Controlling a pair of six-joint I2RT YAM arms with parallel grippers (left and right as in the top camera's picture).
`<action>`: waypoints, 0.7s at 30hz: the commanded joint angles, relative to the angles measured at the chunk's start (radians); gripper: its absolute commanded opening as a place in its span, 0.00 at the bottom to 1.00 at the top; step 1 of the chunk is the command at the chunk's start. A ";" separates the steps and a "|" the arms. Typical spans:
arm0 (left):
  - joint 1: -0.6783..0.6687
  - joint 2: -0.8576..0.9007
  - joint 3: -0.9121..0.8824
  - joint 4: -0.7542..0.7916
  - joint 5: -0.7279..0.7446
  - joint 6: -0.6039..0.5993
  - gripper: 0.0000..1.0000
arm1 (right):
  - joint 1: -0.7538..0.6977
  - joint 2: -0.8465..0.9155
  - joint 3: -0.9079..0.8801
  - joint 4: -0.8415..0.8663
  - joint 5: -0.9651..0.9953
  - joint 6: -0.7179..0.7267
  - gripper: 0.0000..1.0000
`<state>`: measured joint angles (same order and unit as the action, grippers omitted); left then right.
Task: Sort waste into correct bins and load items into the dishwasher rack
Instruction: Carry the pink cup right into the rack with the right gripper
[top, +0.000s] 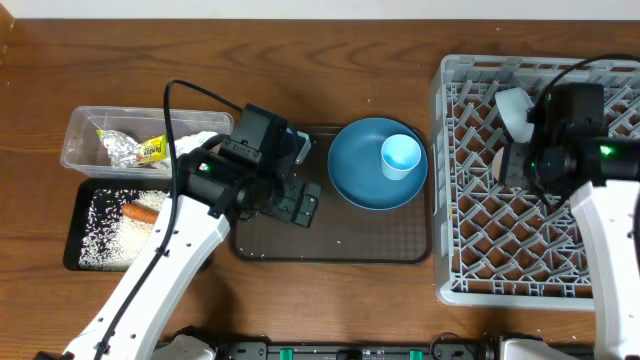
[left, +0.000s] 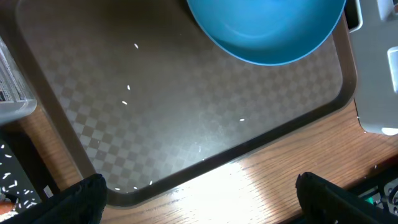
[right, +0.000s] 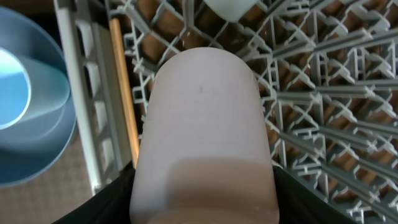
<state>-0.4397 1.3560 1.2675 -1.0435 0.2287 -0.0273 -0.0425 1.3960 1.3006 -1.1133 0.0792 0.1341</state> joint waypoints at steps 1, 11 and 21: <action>0.000 -0.004 -0.005 -0.001 -0.013 -0.008 1.00 | -0.011 0.034 0.016 0.022 0.014 0.014 0.21; 0.000 -0.004 -0.005 0.006 -0.013 -0.008 1.00 | -0.010 0.065 0.016 0.064 -0.047 -0.001 0.18; 0.001 -0.004 -0.005 0.010 -0.014 -0.008 1.00 | -0.008 0.065 0.015 0.115 -0.130 -0.001 0.17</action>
<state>-0.4397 1.3560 1.2675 -1.0355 0.2287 -0.0273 -0.0425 1.4643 1.3006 -1.0058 -0.0181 0.1333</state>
